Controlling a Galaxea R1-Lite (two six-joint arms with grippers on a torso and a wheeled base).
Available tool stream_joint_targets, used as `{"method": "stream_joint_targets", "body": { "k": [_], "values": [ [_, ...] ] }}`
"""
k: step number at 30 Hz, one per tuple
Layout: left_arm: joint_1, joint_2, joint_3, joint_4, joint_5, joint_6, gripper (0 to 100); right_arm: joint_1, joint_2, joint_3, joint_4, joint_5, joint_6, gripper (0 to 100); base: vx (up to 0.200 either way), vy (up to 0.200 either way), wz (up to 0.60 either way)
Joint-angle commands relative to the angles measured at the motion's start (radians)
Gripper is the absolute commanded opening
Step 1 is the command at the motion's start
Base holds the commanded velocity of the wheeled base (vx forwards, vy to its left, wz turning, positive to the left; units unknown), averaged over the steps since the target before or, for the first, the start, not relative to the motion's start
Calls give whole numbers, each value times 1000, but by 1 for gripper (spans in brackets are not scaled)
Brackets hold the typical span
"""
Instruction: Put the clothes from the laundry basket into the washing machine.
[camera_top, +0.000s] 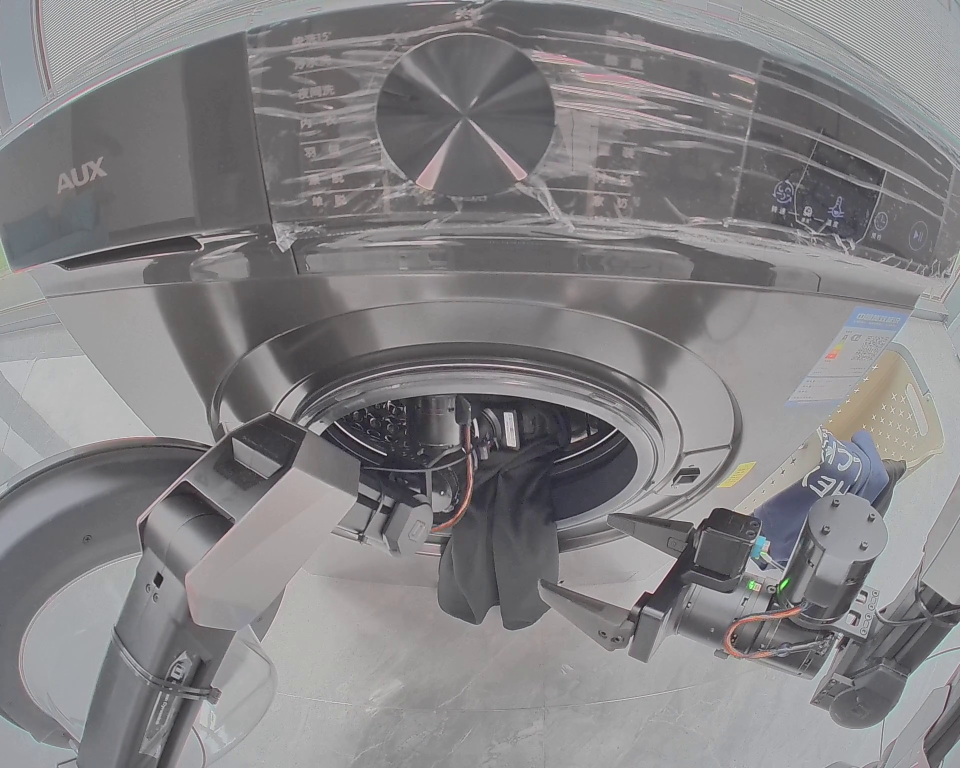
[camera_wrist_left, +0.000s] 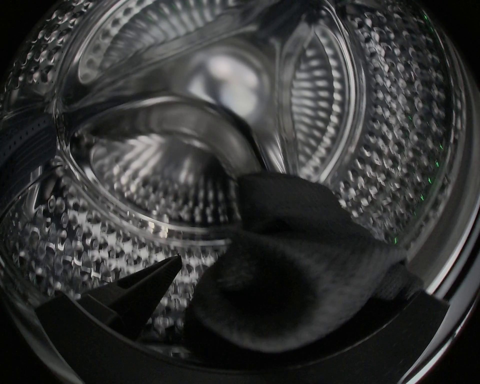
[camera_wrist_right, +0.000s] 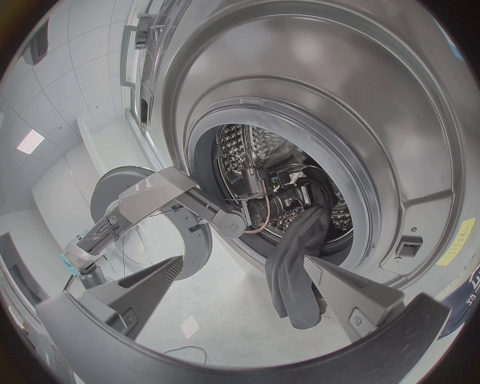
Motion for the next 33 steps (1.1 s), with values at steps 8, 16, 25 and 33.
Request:
{"method": "stream_joint_targets", "body": {
  "k": [8,16,25,33],
  "values": [
    [-54,-95,250,37,-54,29,100,2,0,-4,0,0,0,100,0,0,0],
    [-48,-42,179,25,-54,42,0,4,0,-2,0,0,0,100,0,0,0],
    [-20,-9,-43,25,-8,-12,0,4,2,-4,0,0,0,100,0,0,0],
    [23,89,-307,65,50,-27,0,4,4,-4,0,0,0,100,0,0,0]
  ]
}}
